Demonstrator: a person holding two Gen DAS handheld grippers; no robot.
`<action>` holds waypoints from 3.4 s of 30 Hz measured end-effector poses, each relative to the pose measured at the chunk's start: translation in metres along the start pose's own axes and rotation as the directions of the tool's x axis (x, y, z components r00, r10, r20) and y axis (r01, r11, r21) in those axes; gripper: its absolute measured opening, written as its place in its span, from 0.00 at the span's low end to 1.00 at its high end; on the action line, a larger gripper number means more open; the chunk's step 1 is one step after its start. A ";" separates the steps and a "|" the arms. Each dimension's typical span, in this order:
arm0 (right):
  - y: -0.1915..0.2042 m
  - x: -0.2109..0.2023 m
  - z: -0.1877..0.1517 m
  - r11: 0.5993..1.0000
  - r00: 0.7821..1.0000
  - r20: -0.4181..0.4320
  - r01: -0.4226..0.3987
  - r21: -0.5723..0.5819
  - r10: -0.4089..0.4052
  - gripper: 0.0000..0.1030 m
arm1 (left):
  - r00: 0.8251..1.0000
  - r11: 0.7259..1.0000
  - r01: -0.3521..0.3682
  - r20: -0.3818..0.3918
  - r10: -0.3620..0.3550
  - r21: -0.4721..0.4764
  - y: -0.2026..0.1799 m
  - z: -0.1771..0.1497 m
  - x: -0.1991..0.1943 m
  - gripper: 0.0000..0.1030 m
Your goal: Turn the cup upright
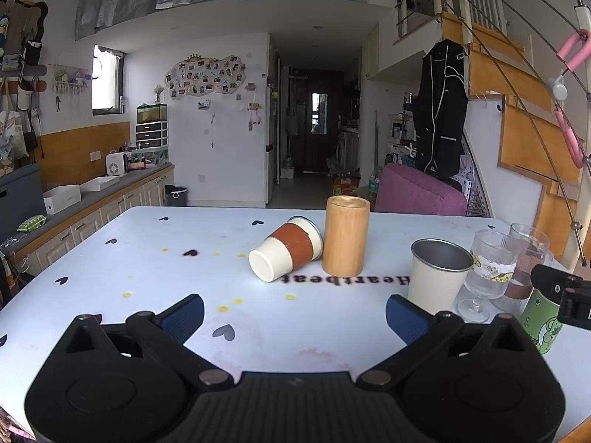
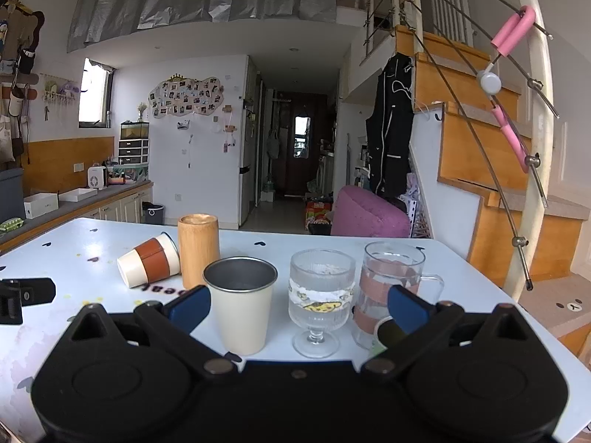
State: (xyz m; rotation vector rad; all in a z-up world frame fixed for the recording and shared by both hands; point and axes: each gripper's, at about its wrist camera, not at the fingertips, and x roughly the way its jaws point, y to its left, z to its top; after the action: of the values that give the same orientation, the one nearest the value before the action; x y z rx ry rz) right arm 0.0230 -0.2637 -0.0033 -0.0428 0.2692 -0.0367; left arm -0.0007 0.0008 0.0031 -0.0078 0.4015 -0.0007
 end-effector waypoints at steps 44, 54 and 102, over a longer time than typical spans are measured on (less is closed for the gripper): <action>0.003 -0.001 0.003 1.000 1.000 -0.006 0.004 -0.001 -0.004 1.00 | 1.000 1.000 0.001 -0.001 -0.001 -0.001 -0.004 -0.001 0.001 1.00; 0.003 -0.001 0.003 1.000 1.000 -0.006 0.005 -0.001 -0.005 1.00 | 1.000 1.000 0.001 0.000 -0.001 -0.001 -0.003 -0.001 0.001 1.00; 0.005 0.004 -0.029 0.994 0.994 -0.036 -0.102 -0.040 0.101 1.00 | 0.955 0.889 0.216 -0.277 -0.106 0.404 0.036 0.015 0.272 0.93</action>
State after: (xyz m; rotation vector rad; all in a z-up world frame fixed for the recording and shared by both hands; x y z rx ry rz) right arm 0.0191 -0.2599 -0.0327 -0.0704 0.3056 0.0697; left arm 0.2557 0.0359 -0.0893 0.4013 0.6445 -0.2601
